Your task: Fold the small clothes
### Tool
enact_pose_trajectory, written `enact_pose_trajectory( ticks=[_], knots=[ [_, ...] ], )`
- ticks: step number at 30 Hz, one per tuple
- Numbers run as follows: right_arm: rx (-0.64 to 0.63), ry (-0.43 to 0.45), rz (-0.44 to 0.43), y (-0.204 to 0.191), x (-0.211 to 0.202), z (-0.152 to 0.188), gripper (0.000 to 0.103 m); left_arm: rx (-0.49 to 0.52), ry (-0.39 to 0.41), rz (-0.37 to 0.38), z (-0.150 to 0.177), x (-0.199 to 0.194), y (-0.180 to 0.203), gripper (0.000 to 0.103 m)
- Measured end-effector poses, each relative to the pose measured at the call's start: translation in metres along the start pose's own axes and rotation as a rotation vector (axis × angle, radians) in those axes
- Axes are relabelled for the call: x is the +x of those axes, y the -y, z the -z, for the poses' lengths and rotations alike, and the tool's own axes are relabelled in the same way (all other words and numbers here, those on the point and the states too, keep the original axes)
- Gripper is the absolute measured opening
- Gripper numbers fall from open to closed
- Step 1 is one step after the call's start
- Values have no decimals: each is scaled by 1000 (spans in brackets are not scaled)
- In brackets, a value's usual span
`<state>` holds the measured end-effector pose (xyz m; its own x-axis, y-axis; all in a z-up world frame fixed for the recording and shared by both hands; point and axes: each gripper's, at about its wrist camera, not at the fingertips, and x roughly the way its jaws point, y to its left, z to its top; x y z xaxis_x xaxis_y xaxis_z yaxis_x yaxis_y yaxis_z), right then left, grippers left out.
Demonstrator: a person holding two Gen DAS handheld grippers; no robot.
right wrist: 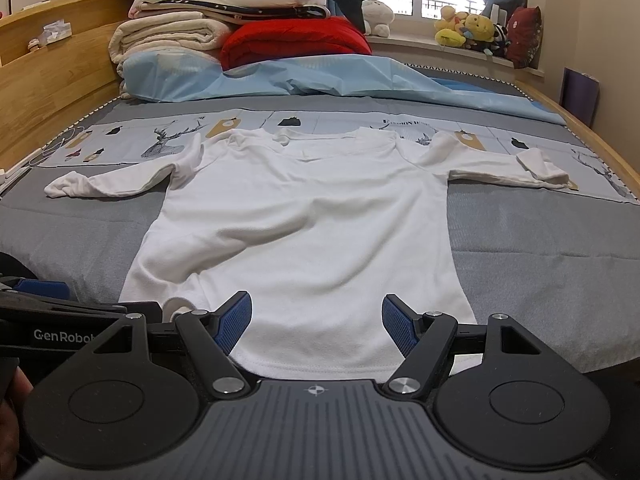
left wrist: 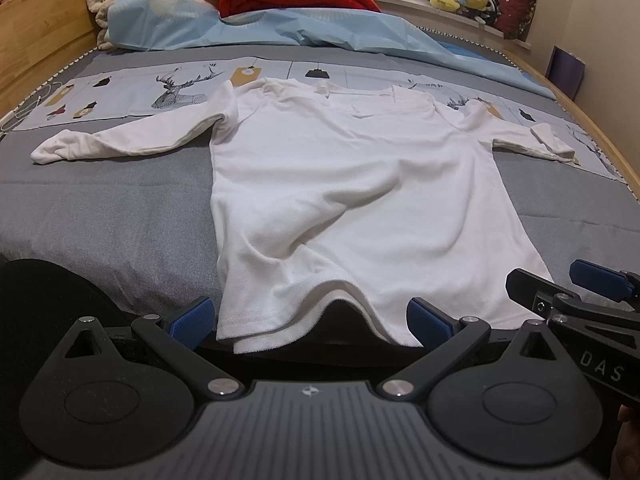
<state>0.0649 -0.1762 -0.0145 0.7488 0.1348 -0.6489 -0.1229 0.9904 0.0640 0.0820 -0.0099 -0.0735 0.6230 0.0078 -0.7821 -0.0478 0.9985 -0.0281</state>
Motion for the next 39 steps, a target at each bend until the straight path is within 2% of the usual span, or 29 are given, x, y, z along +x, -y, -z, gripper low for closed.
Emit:
enact_pose_trajectory(
  ticks=[1,3,4,6,7,9,11,13,14,16,17,18,19,20,21,23,27,31,32,33,35,37,39],
  knots=[
    [0,-3,1,0,0,0,71,8,3,-2,-1,-1,0,102],
    [1,-1,5,0,0,-1,57,13,6,-10,-5,-4,-4,102],
    [4,4,4,1,0,-3,52,2,2,-14,-9,-7,-8,102],
    [23,16,6,8,-1,-6,35,-50,-8,-5,-21,-13,-21,102],
    [37,28,12,13,-1,-8,34,-73,2,5,-28,-17,-28,102],
    [87,2,34,28,2,-12,34,-69,22,20,-45,-24,-38,95],
    [114,-27,77,48,11,-16,34,-39,56,70,-64,-26,-49,73],
    [106,-77,135,65,23,-20,34,29,96,102,-84,-18,-61,59],
    [89,-102,162,72,29,-21,34,67,96,112,-93,-9,-69,57],
    [109,-144,171,89,49,-22,34,124,45,134,-105,18,-85,50],
    [123,-177,199,99,60,-22,35,139,13,128,-107,34,-94,44],
    [162,-201,195,108,71,-21,35,138,-15,115,-107,49,-103,44],
    [179,-225,199,115,78,-20,35,103,-51,107,-106,62,-114,44],
    [186,-247,207,120,87,-18,35,21,-110,119,-105,77,-126,41],
    [182,-267,231,122,93,-16,35,-70,-159,160,-105,90,-137,41],
    [214,-311,230,128,112,-8,35,-153,-207,192,-103,109,-146,40],
    [286,-366,244,141,132,4,35,-226,-297,171,-102,137,-152,40],
    [277,-370,241,142,132,5,34,-266,-352,175,-97,152,-155,40],
    [275,-368,244,141,130,5,30,-271,-361,185,-96,156,-155,40],
    [279,-363,243,143,130,4,21,-271,-375,199,-95,158,-153,40],
    [304,-352,232,151,132,4,7,-239,-399,211,-92,165,-147,40],
    [333,-343,223,155,129,5,4,-171,-395,193,-88,165,-139,40],
    [345,-332,217,158,128,5,3,-127,-380,170,-87,166,-130,22]
  ],
)
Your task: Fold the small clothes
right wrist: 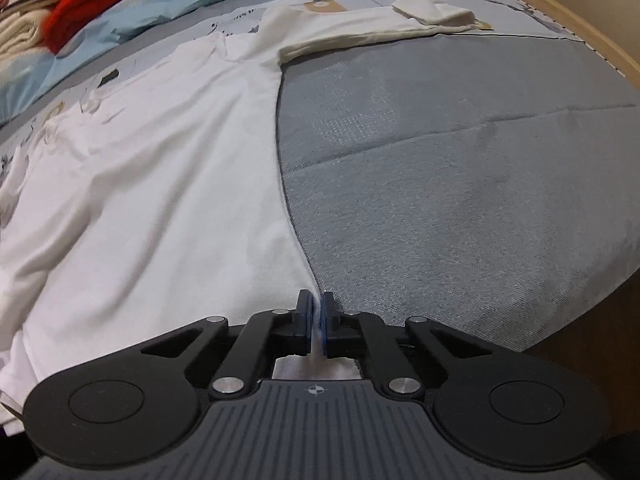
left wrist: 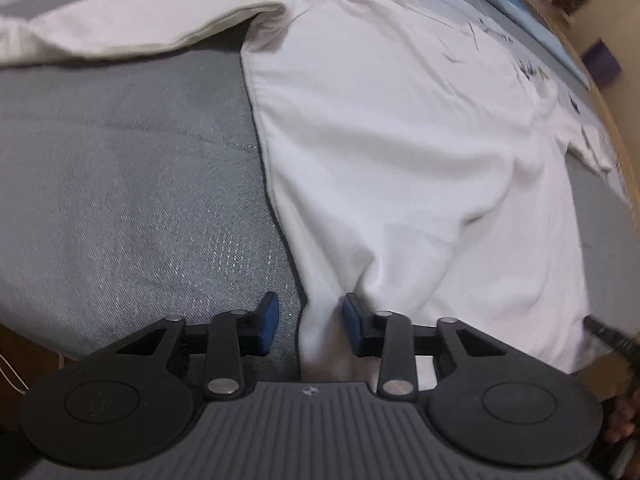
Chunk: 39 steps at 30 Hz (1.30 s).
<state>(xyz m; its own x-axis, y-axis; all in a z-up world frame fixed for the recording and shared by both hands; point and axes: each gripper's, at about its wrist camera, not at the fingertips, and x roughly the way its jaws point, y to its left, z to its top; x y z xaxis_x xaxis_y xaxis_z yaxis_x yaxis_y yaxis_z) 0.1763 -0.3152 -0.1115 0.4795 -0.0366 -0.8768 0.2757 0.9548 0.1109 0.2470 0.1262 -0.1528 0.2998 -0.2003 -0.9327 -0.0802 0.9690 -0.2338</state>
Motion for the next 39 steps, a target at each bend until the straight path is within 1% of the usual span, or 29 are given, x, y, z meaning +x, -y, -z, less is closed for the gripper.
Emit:
enact_pose_trajectory(
  ticks=[1,2,3,5,6,7,9,11,12,13,14,16,17,18,19,20,21,22,25,27,29,30,31,32,33,34,36,38,39],
  knots=[
    [1,5,4,1,-1,1,3,5,2,-10,1,0,0,3],
    [2,11,12,2,-3,1,3,-13,4,-11,2,-3,-6,2],
    [5,19,24,2,-5,1,2,-27,17,-24,2,-7,-10,2],
    [22,33,46,5,-8,1,2,-17,74,-98,4,-19,-16,2],
    [29,35,62,7,-10,0,2,-20,89,-115,6,-24,-18,2],
    [37,31,73,8,-10,-1,2,-31,93,-108,8,-26,-20,2],
    [40,8,83,8,-10,-2,2,-20,90,-97,11,-27,-17,2],
    [23,2,112,5,-12,-4,2,-16,77,-75,12,-29,-15,3],
    [19,3,126,4,-13,-4,2,-22,65,-54,14,-29,-14,5],
    [18,4,139,3,-14,-4,3,-27,52,-38,15,-29,-14,12],
    [26,-1,121,4,-14,-4,5,-24,42,-30,16,-27,-12,13],
    [34,-6,79,6,-15,-3,5,12,5,-70,17,-19,-9,13],
    [21,-12,79,5,-14,-3,5,28,-19,-93,17,-13,-8,9],
    [5,-22,80,4,-13,-2,3,40,-24,-107,18,-11,-7,8],
    [-14,-32,88,3,-12,-2,2,48,-22,-117,18,-12,-6,3],
    [-27,-32,103,2,-12,-2,1,53,-18,-135,18,-14,-6,0],
    [-32,-30,112,1,-12,-2,1,53,-9,-154,19,-16,-6,0],
    [-31,-28,118,1,-13,-2,1,51,8,-156,19,-19,-5,0],
    [-15,-21,133,3,-16,-2,1,62,95,-117,18,-33,-2,1],
    [-7,22,145,2,-22,-1,3,63,113,-87,16,-37,0,2],
    [-19,102,118,-1,-34,-3,3,63,75,-56,17,-30,2,6],
    [-35,125,102,-2,-37,-4,3,77,39,-61,19,-24,5,8],
    [-60,134,86,-5,-39,-3,3,108,-8,-94,21,-15,9,12],
    [-83,119,72,-8,-37,-2,3,137,-29,-131,23,-10,14,12],
    [-105,79,59,-11,-32,0,4,160,-20,-153,23,-9,18,13],
    [-123,34,58,-13,-27,2,4,164,-5,-157,22,-12,20,14],
    [-161,-37,79,-16,-19,5,4,138,44,-125,21,-22,19,14],
    [-183,-34,81,-19,-22,5,4,116,39,-106,23,-22,17,14],
    [-189,-19,79,-21,-26,4,4,120,12,-121,24,-19,16,14]
  ],
)
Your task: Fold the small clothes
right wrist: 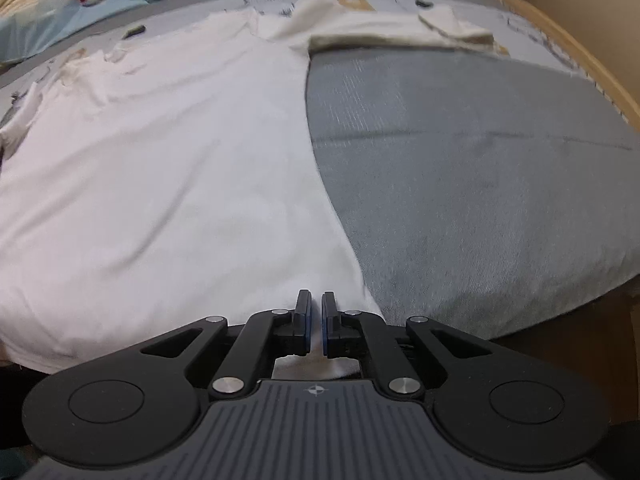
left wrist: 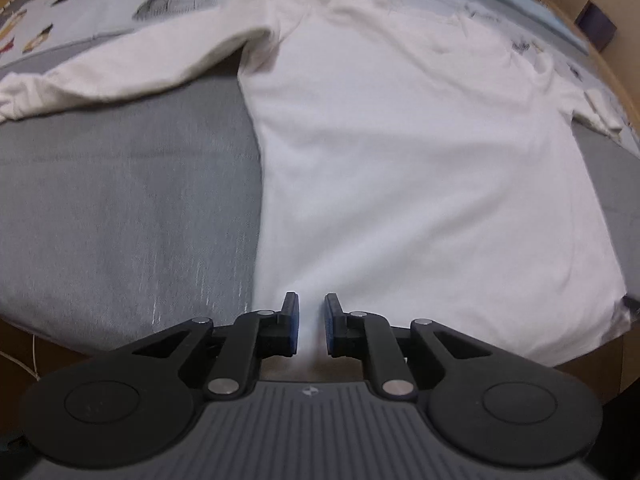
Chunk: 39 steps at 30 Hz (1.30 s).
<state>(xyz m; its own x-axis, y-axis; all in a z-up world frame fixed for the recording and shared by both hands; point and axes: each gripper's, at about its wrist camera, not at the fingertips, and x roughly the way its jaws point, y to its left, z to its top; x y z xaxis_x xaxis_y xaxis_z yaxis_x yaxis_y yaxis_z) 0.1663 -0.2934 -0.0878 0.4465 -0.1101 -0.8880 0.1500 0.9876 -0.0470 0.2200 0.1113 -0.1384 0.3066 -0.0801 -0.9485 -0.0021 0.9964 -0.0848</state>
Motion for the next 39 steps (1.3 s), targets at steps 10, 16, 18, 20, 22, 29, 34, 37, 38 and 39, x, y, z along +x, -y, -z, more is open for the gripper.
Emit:
enact_pose_trajectory(
  ticks=[10,16,18,20,22,29,34,37,38,39],
  knots=[
    [55,273,-78,-11,-86,-39,14,-84,155,40,-8,-34,-13,40],
    [25,437,-138,-12,-133,-87,36,-146,260,3,-21,-44,-21,39],
    [7,452,-143,-11,-133,-96,36,-163,288,-11,-27,-45,-24,36],
    [-27,446,-149,-11,-122,-99,35,-173,314,-41,-35,-47,-25,24],
    [-59,441,-149,-15,-108,-93,35,-170,350,-78,-41,-52,-25,20],
    [12,467,-226,-19,-86,-93,33,-143,446,-175,-75,-71,-25,15],
    [48,466,-260,-18,-78,-100,33,-223,555,-248,-136,-83,-49,15],
    [83,451,-264,-13,-76,-102,33,-322,593,-345,-170,-73,-82,16],
    [96,452,-267,-11,-77,-102,33,-355,592,-385,-177,-65,-94,16],
    [112,453,-274,-9,-78,-102,33,-389,581,-429,-182,-54,-108,16]
  ],
)
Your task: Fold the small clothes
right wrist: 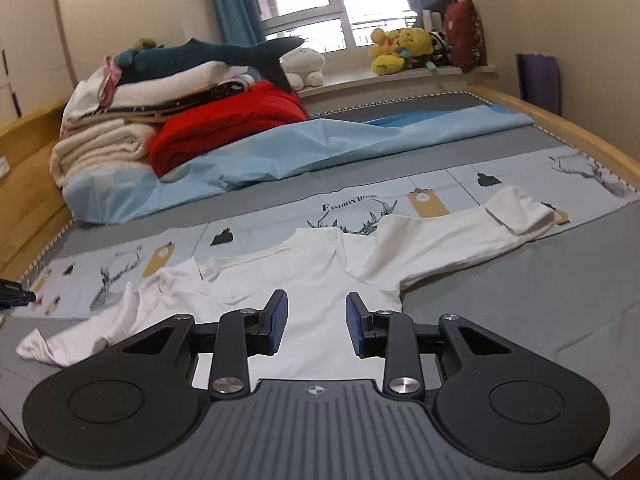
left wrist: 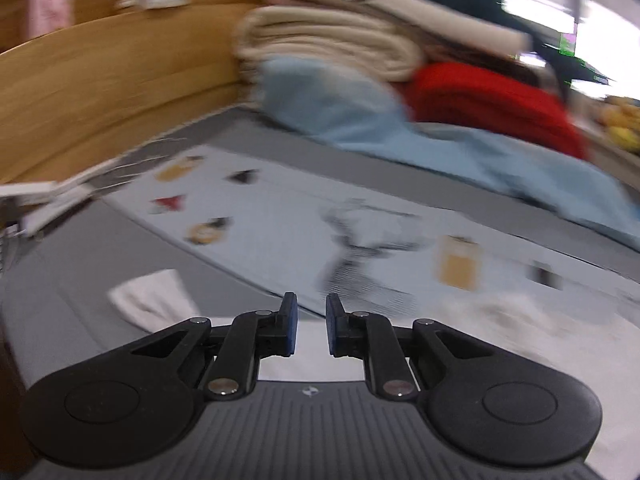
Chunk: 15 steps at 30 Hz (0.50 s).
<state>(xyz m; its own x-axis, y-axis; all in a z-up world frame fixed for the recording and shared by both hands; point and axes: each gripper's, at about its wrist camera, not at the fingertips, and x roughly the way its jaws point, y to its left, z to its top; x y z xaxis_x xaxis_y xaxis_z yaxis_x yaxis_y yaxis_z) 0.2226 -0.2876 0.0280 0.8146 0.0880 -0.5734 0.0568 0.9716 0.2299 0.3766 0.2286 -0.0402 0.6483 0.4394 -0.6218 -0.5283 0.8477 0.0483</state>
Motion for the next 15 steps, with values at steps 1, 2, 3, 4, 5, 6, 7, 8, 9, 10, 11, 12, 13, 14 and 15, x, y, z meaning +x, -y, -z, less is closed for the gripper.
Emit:
enact_pose_trajectory(
  ticks=[1,2,3,4,5,6,7,8,9,10,11,12,13,14,15],
  knots=[
    [15,4,-2,1,-2,-1,33,-10,-28,-49,0,17,-5,18],
    [23,7,-3,1,-3,-2,33,-25,-75,-90,-1,32,-12,18],
    [22,8,-4,-1,-4,-2,33,-58,-128,-122,-2,49,-20,19],
    [17,10,-7,-4,-5,-3,33,-93,-166,-148,-4,65,-29,26],
    [9,10,-9,-8,-6,-4,33,-110,-191,-182,-5,78,-36,36],
    [-3,12,-10,-13,-6,-5,33,-114,-205,-213,-6,88,-41,40],
    [-13,16,-12,-17,-7,-7,33,-119,-218,-244,-7,98,-47,42],
    [-25,20,-19,-23,-7,-9,33,-127,-230,-260,-9,107,-52,43],
    [-32,16,-25,-28,-6,-11,33,-140,-247,-272,-10,114,-57,43],
    [-41,5,-33,-35,-4,-13,33,-160,-265,-281,-11,121,-61,45],
    [-53,-16,-42,-44,0,-15,33,-171,-275,-282,-11,127,-63,45],
    [-61,-33,-56,-54,3,-17,33,-173,-281,-287,-10,129,-66,45],
    [-67,-46,-76,-65,6,-21,33,-167,-284,-292,-10,134,-67,45],
    [-76,-50,-108,-81,9,-26,33,-161,-285,-291,-9,137,-69,45],
    [-79,-46,-139,-96,9,-33,33,-151,-284,-291,-8,140,-68,45]
  ],
)
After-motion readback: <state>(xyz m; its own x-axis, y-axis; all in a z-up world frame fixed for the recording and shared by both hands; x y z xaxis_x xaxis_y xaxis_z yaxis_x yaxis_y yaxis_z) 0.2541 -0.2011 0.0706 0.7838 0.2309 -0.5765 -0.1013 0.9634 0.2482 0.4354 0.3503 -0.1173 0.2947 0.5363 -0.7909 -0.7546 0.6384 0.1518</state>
